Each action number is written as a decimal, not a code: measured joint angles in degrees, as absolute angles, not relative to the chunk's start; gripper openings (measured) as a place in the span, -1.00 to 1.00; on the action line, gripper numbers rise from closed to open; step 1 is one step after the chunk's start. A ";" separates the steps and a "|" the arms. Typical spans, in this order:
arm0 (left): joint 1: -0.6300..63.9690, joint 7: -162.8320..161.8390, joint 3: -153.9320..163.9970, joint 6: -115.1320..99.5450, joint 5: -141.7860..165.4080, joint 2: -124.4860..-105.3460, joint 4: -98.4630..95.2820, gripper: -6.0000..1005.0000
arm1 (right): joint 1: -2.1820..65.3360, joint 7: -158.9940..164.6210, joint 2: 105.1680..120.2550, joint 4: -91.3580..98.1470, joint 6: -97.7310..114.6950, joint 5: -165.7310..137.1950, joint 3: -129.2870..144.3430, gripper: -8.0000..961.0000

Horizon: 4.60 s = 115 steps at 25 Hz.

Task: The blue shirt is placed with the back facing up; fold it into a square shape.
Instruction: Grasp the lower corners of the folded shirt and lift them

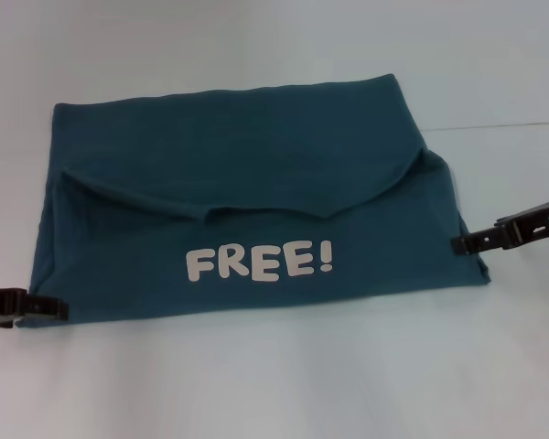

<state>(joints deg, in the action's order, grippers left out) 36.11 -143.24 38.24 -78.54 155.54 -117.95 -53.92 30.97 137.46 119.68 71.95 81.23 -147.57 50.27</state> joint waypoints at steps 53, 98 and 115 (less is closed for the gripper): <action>38.71 -141.81 41.93 -75.89 155.58 -118.44 -50.93 -0.82 | 30.12 146.35 118.91 71.59 81.73 -156.01 49.64 0.95; 39.30 -140.97 41.92 -75.81 155.57 -118.56 -50.79 -0.82 | 36.11 145.96 119.54 52.86 65.99 -155.97 52.65 0.60; 39.47 -140.89 41.92 -75.96 155.57 -118.32 -50.34 -0.82 | 36.16 145.44 119.56 53.49 65.10 -156.01 52.14 -0.76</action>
<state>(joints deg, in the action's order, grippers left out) 39.47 -140.89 41.92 -75.96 155.57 -118.32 -50.34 36.16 145.44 119.56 53.49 65.10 -156.01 52.14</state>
